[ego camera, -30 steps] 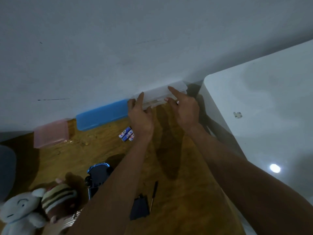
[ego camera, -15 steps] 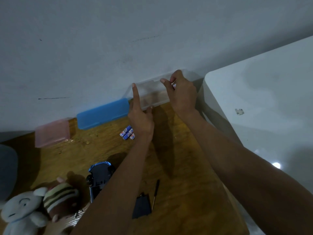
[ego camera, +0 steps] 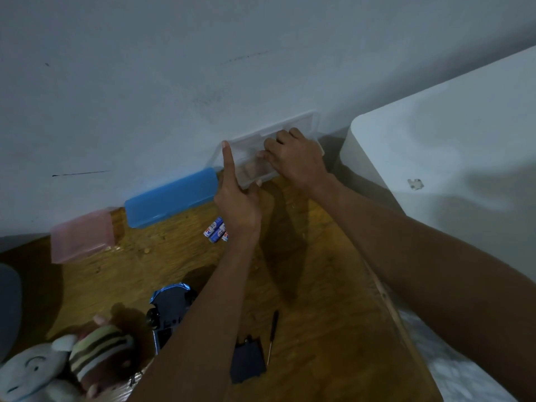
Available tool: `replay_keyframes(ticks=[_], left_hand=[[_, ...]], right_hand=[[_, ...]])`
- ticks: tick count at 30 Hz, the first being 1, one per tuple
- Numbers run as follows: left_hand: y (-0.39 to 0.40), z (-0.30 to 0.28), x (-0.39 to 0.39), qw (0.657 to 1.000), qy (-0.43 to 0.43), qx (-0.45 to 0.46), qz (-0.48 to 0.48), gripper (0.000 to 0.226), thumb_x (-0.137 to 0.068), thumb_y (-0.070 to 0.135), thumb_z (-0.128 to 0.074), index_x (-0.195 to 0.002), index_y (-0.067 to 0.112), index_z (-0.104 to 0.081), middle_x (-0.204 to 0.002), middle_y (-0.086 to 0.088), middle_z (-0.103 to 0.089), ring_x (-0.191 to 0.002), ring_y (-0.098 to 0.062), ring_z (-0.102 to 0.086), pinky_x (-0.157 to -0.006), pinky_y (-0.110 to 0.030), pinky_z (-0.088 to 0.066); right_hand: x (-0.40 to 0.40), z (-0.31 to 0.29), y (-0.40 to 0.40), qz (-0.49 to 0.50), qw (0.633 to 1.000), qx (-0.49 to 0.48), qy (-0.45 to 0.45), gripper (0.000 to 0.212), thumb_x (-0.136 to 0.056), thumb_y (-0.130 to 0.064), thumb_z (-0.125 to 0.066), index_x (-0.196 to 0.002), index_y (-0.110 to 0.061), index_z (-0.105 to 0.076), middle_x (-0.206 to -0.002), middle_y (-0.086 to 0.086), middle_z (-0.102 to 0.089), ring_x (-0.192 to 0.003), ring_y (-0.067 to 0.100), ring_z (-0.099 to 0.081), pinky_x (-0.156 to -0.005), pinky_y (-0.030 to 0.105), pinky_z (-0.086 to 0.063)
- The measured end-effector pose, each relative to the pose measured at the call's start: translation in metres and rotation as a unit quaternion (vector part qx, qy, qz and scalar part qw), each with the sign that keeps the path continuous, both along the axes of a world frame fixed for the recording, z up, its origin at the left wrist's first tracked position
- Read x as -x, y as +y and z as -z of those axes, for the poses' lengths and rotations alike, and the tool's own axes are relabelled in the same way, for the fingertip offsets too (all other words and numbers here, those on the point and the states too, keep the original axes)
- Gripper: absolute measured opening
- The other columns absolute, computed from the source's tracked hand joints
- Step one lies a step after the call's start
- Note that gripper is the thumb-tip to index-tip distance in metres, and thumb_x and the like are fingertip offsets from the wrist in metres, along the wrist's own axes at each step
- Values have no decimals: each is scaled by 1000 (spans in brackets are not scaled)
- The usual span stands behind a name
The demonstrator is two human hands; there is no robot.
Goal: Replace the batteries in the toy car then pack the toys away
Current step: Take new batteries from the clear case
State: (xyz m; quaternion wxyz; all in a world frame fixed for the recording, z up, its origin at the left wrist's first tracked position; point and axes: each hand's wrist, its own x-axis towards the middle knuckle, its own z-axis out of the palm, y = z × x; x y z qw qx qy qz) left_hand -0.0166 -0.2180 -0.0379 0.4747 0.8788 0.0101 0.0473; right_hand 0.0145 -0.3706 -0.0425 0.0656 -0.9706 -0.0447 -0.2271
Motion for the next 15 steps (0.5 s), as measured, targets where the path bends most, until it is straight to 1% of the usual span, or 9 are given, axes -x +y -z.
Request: replay_keyframes(ticks=[3, 5, 6, 8, 9, 12, 15], left_hand=[[-2, -1, 1, 1000, 1, 8, -7, 92, -89, 8, -75, -160, 33, -23, -125, -6, -65, -105, -8, -58, -93, -21, -50], [-2, -1, 1, 1000, -1, 7, -9, 92, -89, 8, -75, -160, 32, -23, -128, -6, -64, -108, -10, -60, -97, -26, -53], [-2, -2, 1, 1000, 0, 7, -9, 92, -89, 8, -75, -160, 32, -23, -129, -6, -64, -110, -13, -62, -99, -31, -55], [-2, -3, 1, 1000, 3, 6, -7, 91, -90, 8, -75, -160, 33, -22, -128, -6, -65, -111, -18, -64, -98, -39, -56], [-2, -4, 1, 1000, 3, 2, -6, 91, -90, 7, -74, -160, 33, -22, -126, -6, -65, -109, -20, -65, -96, -41, -57], [-1, -4, 1, 1000, 5, 6, -3, 89, -91, 7, -72, -160, 33, -22, -126, -7, -65, -109, -21, -65, -95, -42, -57], [-2, -3, 1, 1000, 15, 11, -3, 88, -92, 8, -71, -160, 35, -21, -126, -7, -65, -111, -22, -64, -97, -43, -57]], right_hand=[[0, -3, 1, -10, 998, -44, 38, 37, -101, -39, -52, -95, -8, -71, -96, 15, -69, -96, 33, -62, -60, 41, -52], [1, -3, 3, -8, 996, -68, 49, 41, -100, -43, -51, -92, -7, -71, -97, 14, -67, -98, 31, -61, -63, 41, -51], [2, -3, 3, -7, 995, -79, 55, 44, -99, -46, -52, -90, -7, -70, -95, 13, -67, -97, 30, -60, -65, 41, -51], [2, -3, 3, -4, 994, -92, 59, 49, -97, -54, -53, -87, -9, -68, -91, 11, -66, -95, 28, -59, -68, 40, -51], [2, -3, 3, -2, 994, -93, 59, 50, -96, -56, -53, -86, -10, -68, -90, 10, -66, -94, 27, -59, -69, 40, -52], [1, -3, 4, 4, 993, -101, 62, 52, -94, -61, -52, -87, -12, -68, -92, 8, -68, -94, 25, -60, -74, 42, -54], [0, -3, 5, 6, 992, -107, 64, 50, -93, -60, -54, -88, -13, -69, -94, 7, -70, -95, 25, -60, -77, 43, -54]])
